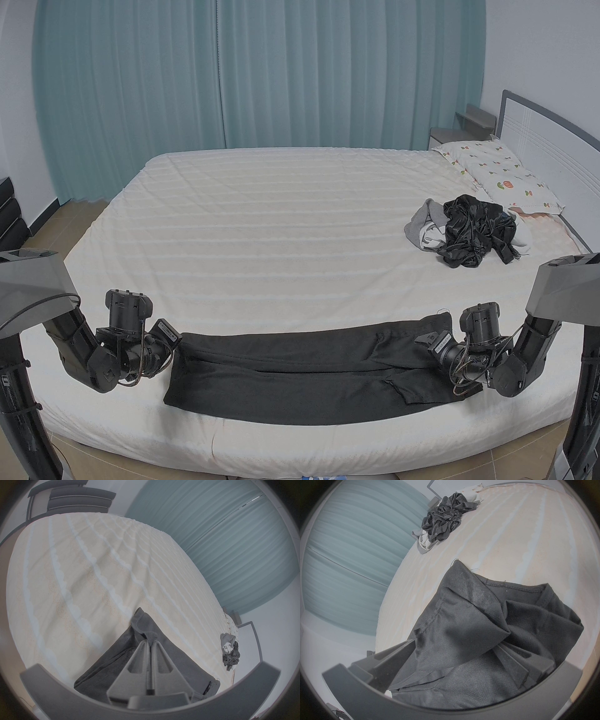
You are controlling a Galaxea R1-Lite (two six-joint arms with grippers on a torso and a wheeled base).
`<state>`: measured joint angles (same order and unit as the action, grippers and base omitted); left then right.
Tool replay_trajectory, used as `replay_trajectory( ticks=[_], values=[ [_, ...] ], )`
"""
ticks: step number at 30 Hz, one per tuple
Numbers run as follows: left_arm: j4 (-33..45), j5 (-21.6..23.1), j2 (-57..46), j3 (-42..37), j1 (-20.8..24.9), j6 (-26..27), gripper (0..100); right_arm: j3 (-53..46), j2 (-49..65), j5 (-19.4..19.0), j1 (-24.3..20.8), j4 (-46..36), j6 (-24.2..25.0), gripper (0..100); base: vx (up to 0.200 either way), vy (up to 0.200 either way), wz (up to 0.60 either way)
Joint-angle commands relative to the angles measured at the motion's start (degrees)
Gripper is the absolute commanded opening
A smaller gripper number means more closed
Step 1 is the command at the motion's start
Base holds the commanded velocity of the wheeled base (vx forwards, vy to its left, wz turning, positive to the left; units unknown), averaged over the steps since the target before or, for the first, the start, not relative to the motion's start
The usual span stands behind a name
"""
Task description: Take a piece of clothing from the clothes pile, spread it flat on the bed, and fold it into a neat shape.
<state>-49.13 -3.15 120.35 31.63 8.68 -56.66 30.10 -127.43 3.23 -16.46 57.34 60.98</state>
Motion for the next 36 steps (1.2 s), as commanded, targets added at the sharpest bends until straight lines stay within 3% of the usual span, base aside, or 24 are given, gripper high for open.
replay_trajectory(
  ticks=[1,16,27,29,36],
  values=[
    [0.00,-0.11,-0.02,0.01,-0.07,-0.03,0,-0.57,0.25,0.20,-0.15,-0.13,-0.16,0,0.000,0.000,0.00],
    [0.00,-0.11,-0.46,0.18,-0.07,0.06,0,-0.83,3.06,0.20,0.55,-1.45,-0.24,0,0.000,0.000,0.00],
    [-0.18,0.07,-0.20,5.10,-1.03,0.15,0,6.73,4.12,0.20,2.83,-0.92,-0.60,0,0.000,0.000,0.00],
    [-3.87,-0.11,0.15,6.25,-2.09,-0.20,0,10.68,4.21,0.20,3.19,0.66,-0.42,0,0.000,0.000,0.00],
    [-19.08,0.24,3.93,0.80,-2.18,0.32,0,8.40,3.15,0.20,3.19,5.67,-1.56,0,0.000,0.000,0.00]
  ],
)
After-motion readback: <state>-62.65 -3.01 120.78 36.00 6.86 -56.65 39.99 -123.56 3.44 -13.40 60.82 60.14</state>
